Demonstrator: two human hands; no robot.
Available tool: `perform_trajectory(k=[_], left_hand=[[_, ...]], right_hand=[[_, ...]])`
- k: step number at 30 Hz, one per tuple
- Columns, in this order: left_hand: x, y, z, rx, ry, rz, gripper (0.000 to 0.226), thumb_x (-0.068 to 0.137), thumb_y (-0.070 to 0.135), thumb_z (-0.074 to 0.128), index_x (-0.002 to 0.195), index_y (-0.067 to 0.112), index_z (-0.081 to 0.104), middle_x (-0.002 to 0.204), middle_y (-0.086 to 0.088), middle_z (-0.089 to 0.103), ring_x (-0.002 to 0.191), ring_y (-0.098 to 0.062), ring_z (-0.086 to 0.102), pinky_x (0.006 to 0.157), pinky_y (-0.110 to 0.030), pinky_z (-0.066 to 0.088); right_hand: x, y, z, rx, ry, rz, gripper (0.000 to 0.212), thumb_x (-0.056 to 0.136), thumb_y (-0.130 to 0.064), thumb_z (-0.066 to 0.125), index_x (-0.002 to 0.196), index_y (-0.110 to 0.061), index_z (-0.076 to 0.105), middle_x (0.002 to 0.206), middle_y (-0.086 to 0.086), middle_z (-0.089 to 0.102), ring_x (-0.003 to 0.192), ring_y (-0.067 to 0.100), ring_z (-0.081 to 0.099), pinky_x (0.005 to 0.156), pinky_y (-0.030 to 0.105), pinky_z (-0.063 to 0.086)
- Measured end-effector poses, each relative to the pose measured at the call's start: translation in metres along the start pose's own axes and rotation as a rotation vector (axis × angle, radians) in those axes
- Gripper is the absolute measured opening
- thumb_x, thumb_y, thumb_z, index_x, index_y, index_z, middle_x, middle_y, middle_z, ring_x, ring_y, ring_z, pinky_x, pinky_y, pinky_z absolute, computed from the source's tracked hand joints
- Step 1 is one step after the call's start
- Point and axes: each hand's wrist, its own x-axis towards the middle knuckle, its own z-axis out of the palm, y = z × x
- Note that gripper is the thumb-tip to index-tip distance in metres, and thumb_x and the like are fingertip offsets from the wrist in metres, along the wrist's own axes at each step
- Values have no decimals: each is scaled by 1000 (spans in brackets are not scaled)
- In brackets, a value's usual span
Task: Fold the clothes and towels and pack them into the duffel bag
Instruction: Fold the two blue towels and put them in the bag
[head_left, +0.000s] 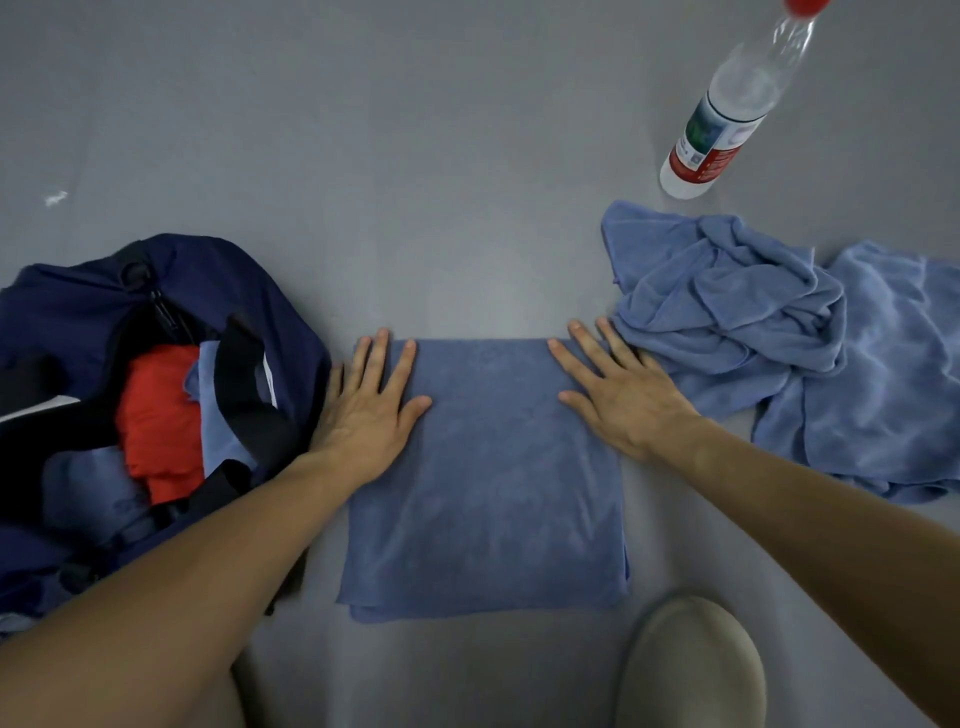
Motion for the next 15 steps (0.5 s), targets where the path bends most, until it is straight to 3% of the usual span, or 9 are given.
perform_trajectory(k=[2, 4, 6, 8, 10, 15], left_hand=[[-1, -6, -6, 6, -40, -28, 71, 99, 64, 8, 155, 32, -21, 164, -1, -26, 152, -21, -21, 124, -46, -6], [0, -9, -8, -15, -4, -17, 69, 102, 59, 14, 159, 28, -10, 167, -3, -14, 154, -26, -9, 125, -47, 2], [1, -8, -15, -62, 146, 35, 58, 106, 44, 26, 158, 18, 24, 163, -12, 23, 146, -38, 27, 118, -50, 28], [8, -11, -20, -123, 317, 56, 41, 104, 26, 43, 142, 12, 53, 138, -16, 54, 116, -41, 53, 96, -50, 47], [16, -13, -28, -182, 359, 18, 32, 100, 15, 53, 131, 13, 62, 122, -15, 61, 103, -39, 55, 89, -47, 48], [36, -19, -36, -239, 333, -12, 21, 96, 15, 61, 116, 15, 67, 109, -10, 65, 103, -32, 54, 88, -40, 44]], right_hand=[[7, 3, -7, -2, -41, 12, 62, 99, -61, 1, 152, -41, -24, 165, -8, -22, 152, 23, -21, 124, 48, -1], [16, 4, -14, 59, -47, 1, 60, 105, -52, 14, 157, -38, -10, 166, -8, -15, 153, 24, -16, 124, 51, 3], [19, 2, -21, 167, 71, -21, 54, 106, -42, 24, 158, -29, 22, 166, 2, 16, 152, 32, 14, 120, 54, 23], [20, 3, -23, 277, 283, -14, 43, 103, -28, 41, 142, -17, 53, 138, 14, 54, 124, 41, 51, 102, 51, 46], [21, 4, -23, 309, 376, 46, 35, 97, -13, 56, 131, -11, 62, 117, 16, 61, 103, 40, 58, 90, 48, 50], [29, 4, -33, 341, 309, 116, 31, 91, -10, 63, 122, -12, 62, 109, 14, 62, 104, 35, 57, 91, 44, 46]])
